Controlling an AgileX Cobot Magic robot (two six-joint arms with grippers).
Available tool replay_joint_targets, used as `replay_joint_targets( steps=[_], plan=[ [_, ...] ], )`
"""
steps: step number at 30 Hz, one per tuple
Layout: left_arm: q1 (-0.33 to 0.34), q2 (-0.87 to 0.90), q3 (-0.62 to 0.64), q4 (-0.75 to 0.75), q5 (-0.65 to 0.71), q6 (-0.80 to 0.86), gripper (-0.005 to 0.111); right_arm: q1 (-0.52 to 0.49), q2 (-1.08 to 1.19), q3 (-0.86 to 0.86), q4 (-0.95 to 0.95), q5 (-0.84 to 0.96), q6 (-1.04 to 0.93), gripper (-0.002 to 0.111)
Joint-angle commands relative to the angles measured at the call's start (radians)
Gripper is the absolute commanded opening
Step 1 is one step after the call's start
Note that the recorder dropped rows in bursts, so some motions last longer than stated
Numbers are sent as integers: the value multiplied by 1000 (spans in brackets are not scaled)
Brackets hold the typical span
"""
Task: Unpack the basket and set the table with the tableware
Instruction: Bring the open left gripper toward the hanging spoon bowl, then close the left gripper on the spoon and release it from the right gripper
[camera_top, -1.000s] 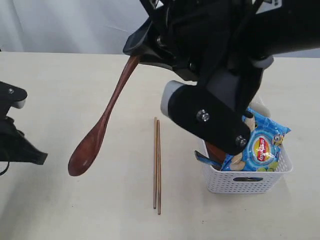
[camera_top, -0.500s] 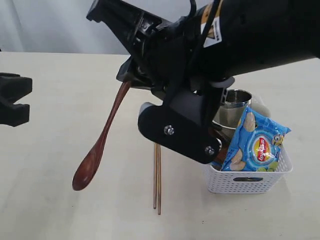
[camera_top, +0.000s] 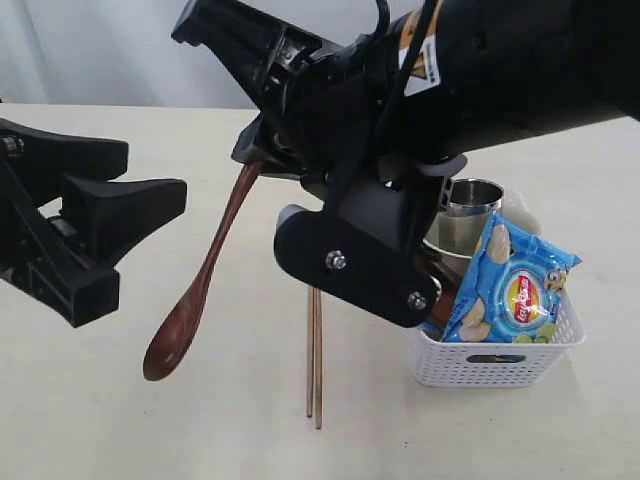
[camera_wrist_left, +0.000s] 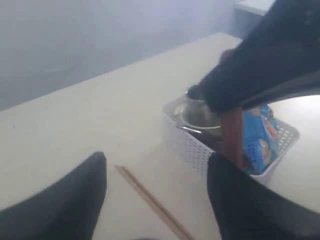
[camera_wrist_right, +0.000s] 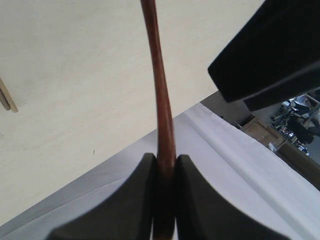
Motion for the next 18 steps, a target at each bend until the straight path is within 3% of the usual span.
replay_joint_targets(
  steps=[1, 11, 18],
  plan=[
    [-59, 5, -2, -8, -28, -45, 60, 0, 1, -2, 5, -13, 6, 0],
    [-108, 34, -2, -8, -49, -70, 62, 0, 1, -2, 5, -15, 6, 0],
    [-133, 128, -2, -8, -146, -77, 62, 0, 1, -2, 5, -19, 6, 0]
  ],
)
